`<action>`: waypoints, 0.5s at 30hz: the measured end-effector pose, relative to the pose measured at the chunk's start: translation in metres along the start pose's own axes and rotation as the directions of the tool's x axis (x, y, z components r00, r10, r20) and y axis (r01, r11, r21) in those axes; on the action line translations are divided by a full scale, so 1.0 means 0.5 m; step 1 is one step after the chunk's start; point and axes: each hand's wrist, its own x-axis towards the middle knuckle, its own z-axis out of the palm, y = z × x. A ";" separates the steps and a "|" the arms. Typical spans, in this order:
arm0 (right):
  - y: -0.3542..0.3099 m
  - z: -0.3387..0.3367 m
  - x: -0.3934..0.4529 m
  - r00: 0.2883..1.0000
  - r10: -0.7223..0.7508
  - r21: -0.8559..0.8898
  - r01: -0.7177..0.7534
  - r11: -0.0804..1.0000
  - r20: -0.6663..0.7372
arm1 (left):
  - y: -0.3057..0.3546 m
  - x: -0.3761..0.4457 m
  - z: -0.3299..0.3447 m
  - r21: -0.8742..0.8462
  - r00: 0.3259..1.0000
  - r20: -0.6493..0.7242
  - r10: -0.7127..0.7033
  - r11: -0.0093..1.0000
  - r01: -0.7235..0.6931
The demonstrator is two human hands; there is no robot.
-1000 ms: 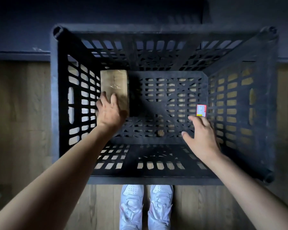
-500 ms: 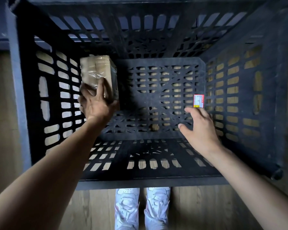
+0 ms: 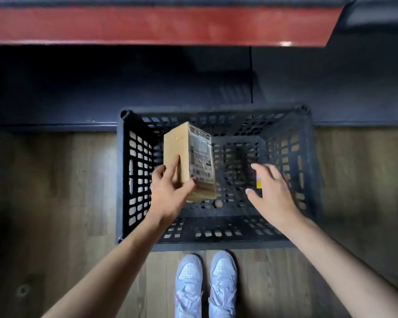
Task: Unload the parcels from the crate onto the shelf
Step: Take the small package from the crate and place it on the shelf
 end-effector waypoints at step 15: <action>-0.301 -0.418 -0.283 0.910 -0.255 -0.186 0.202 0.962 -0.328 | 0.442 -0.363 -0.250 -0.370 0.943 -0.085 0.320 0.869 -0.328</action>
